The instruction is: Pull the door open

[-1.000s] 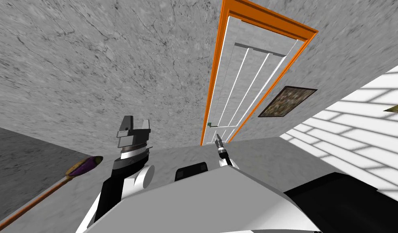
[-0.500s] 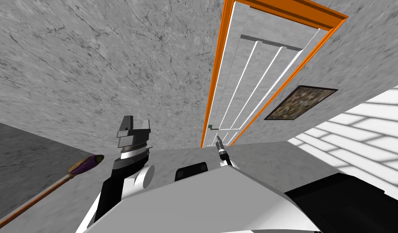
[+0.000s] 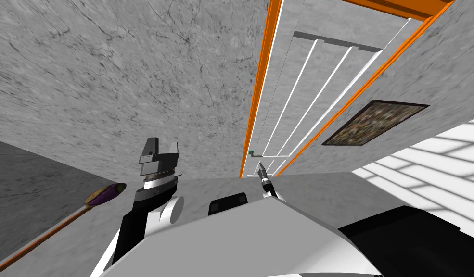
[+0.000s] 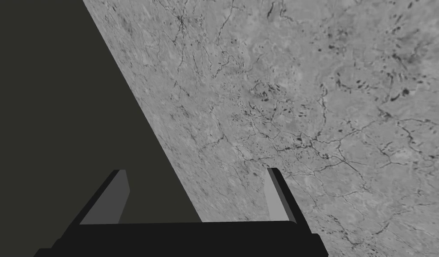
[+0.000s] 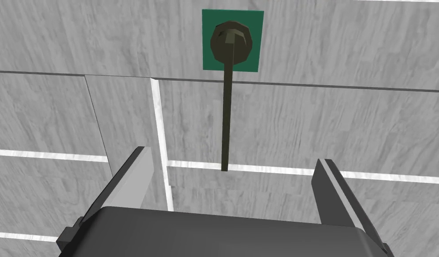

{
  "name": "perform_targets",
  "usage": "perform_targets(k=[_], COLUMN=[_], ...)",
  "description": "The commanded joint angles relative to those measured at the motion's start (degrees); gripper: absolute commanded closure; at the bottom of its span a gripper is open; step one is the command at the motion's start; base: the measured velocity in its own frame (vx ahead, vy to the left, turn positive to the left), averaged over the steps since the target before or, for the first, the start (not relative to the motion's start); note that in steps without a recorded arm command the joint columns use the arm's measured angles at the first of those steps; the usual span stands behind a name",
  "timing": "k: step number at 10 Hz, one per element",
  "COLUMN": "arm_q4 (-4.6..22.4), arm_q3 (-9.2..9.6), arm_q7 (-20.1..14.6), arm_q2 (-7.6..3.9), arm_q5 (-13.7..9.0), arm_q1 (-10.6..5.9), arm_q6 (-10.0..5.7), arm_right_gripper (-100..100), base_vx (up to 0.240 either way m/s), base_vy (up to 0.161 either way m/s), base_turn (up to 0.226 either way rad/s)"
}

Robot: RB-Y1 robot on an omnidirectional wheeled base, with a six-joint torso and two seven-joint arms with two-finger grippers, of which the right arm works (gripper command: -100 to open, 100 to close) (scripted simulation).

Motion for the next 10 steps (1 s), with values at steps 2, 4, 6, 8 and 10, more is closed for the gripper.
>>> perform_targets(k=[2,4,6,8,10], arm_q4=[1.61,3.08,4.08,6.02,6.41], arm_q3=[-0.84,-1.73,-2.34,-3.52,-3.52], arm_q7=[-0.83,-1.5,-1.95,-2.84,-2.84], arm_q2=[-0.94,-1.74,-2.28,-3.34,-3.34], arm_q5=[-0.58,-1.16,-1.55,-2.33,-2.33], arm_q1=[-0.1,-0.08,-0.07,-0.05,-0.16], arm_q6=[-1.06,-2.0,-2.64,-3.89,-4.16], arm_right_gripper=[-100,-100,-100,-100,-100], base_vx=[0.179,0.181,0.115,0.135,0.138], base_vy=[0.002,0.018,-0.005,-0.001,-0.026], base_turn=[0.096,0.132,0.077,0.113,0.077])
